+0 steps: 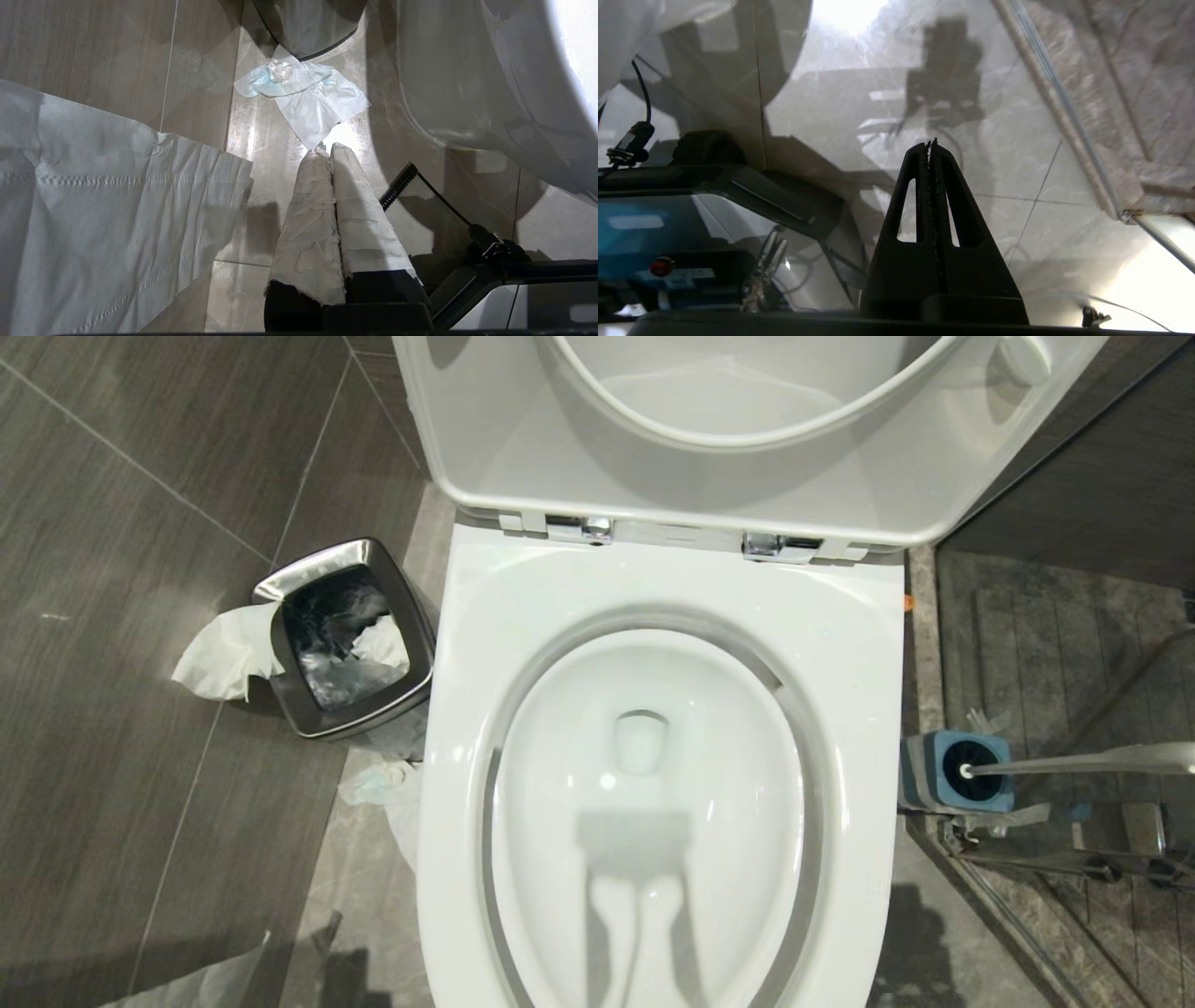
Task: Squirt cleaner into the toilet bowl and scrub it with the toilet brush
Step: Pour in the cleaning agent
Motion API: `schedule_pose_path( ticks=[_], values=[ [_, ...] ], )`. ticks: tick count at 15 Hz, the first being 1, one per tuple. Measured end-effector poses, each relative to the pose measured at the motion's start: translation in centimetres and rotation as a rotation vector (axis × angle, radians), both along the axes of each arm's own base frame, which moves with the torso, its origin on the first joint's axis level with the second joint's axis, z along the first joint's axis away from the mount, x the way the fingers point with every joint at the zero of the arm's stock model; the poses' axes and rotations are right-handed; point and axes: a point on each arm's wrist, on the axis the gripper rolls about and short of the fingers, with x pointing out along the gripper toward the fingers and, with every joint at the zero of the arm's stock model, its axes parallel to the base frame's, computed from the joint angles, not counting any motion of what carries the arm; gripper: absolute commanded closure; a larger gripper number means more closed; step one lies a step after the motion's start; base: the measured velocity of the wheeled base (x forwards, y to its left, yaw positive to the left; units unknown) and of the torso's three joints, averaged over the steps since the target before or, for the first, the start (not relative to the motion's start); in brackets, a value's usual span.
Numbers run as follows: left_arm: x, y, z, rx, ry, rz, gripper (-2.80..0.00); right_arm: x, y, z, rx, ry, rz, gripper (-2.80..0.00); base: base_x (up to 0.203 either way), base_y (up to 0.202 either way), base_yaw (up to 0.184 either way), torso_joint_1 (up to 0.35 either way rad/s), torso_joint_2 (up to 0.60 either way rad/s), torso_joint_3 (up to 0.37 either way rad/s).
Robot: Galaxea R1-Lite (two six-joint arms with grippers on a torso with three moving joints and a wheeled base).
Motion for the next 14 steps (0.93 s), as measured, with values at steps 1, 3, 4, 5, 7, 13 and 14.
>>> schedule_pose_path(
  ticks=[1, 3, 4, 5, 7, 13, 14],
  values=[
    [0.0, 0.0, 0.0, 0.000, 0.000, 0.000, 0.00, 1.6, 0.0, 0.2, 0.004, 0.019, 0.004, 0.00, 0.000, 0.000, 0.000, 0.000, 0.00, 0.000],
    [0.0, 0.0, 0.0, -0.001, 0.000, 0.000, 0.00, 4.8, 0.0, 0.0, 0.009, 0.027, 0.008, 0.00, 0.000, 0.000, 0.000, 0.000, 0.00, 0.000],
    [0.0, 0.0, 0.0, -0.001, 0.000, 0.000, 0.00, 6.6, 0.0, -0.2, 0.011, 0.016, 0.010, 0.00, 0.000, 0.000, 0.000, 0.000, 0.00, 0.000],
    [0.0, 0.0, 0.0, -0.001, 0.000, 0.000, 0.00, 8.5, 0.0, -0.4, 0.012, -0.007, 0.011, 0.00, 0.000, 0.000, 0.000, 0.000, 0.00, 0.000],
    [0.0, 0.0, 0.0, -0.001, 0.000, 0.000, 0.00, 11.9, 0.0, -1.0, 0.014, -0.077, 0.013, 0.00, 0.000, 0.000, 0.000, 0.000, 0.00, 0.000],
    [0.0, 0.0, 0.0, -0.003, 0.000, 0.000, 0.00, 19.9, 0.1, -3.0, 0.029, -0.384, 0.032, 0.00, 0.000, 0.000, 0.000, 0.000, 0.00, 0.000],
    [0.0, 0.0, 0.0, -0.003, 0.000, 0.000, 0.00, 20.6, 0.1, -3.0, 0.034, -0.430, 0.038, 0.00, 0.000, 0.000, 0.000, 0.000, 0.00, 0.000]
  ],
)
